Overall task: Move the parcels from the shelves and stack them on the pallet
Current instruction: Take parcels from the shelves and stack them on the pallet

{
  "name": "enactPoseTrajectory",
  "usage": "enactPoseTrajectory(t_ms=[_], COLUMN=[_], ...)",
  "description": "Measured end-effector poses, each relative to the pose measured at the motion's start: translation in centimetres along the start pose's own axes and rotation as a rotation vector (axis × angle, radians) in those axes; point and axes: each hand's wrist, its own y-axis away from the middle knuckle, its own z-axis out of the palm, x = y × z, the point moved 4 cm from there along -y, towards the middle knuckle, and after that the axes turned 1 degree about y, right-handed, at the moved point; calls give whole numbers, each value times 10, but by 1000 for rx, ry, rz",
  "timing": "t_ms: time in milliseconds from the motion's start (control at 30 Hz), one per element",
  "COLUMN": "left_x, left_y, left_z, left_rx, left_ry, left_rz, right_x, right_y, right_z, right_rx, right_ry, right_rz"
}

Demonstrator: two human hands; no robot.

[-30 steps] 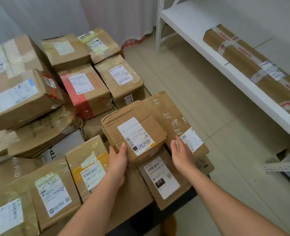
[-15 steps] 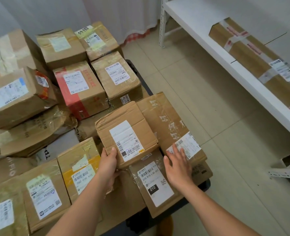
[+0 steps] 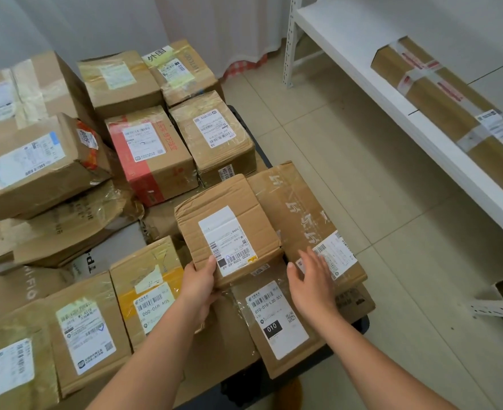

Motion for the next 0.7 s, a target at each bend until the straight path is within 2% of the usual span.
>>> enactPoseTrajectory(t_ms=[67, 133, 300, 400, 600, 700], left_x=[1, 3, 12, 12, 15, 20], left_y=[1, 3, 16, 20, 36, 37], left_z=[-4, -7, -19, -36, -86, -128], left_rx=[4, -1, -6, -11, -50, 5], left_ry=[-18, -40, -39, -45, 85, 190], left_rz=[24, 64, 128, 105, 78, 121], right_x=[-16, -32, -57, -68, -104, -127], right_y=[0, 0, 5, 14, 25, 30], right_z=[-3, -2, 7, 15, 31, 41], right_rx=[9, -52, -104, -108, -41, -68], right_ry=[-146, -274, -454, -565, -737, -755], right_rz=[-36, -42, -24, 7, -5, -56])
